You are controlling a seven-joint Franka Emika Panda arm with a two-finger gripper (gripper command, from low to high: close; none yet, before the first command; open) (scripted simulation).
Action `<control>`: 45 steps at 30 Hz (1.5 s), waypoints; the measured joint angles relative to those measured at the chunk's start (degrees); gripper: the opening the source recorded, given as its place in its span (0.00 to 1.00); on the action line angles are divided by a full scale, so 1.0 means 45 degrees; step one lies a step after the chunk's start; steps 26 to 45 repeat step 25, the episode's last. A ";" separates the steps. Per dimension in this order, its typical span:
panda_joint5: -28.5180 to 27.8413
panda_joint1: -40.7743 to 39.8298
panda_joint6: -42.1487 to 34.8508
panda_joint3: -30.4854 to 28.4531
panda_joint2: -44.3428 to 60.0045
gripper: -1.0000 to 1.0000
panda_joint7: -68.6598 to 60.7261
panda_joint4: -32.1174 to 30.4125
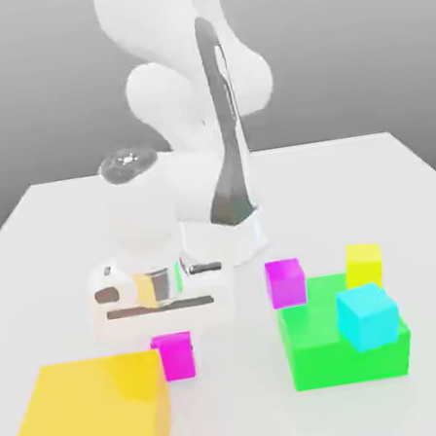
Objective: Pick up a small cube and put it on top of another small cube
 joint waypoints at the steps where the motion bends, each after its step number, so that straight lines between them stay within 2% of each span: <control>1: -0.0223 -0.0073 -0.0381 0.0038 -0.0461 0.00 0.0157 -0.0078; 5: 0.0091 0.1091 -0.2186 0.1209 -0.2269 0.00 0.1851 -0.0031; 15: 0.2603 0.5487 -0.6925 0.5352 -0.6648 0.00 0.6903 0.0449; 17: 0.2853 0.5867 -0.6831 0.5871 -0.6629 0.00 0.7426 0.0381; 21: 0.2859 0.5801 -0.4963 0.6382 -0.5162 0.00 0.7720 -0.0027; 22: 0.2840 0.5766 -0.4513 0.6468 -0.4805 1.00 0.7761 -0.0122; 45: 0.2841 0.5766 -0.4513 0.6468 -0.4805 1.00 0.7761 -0.0122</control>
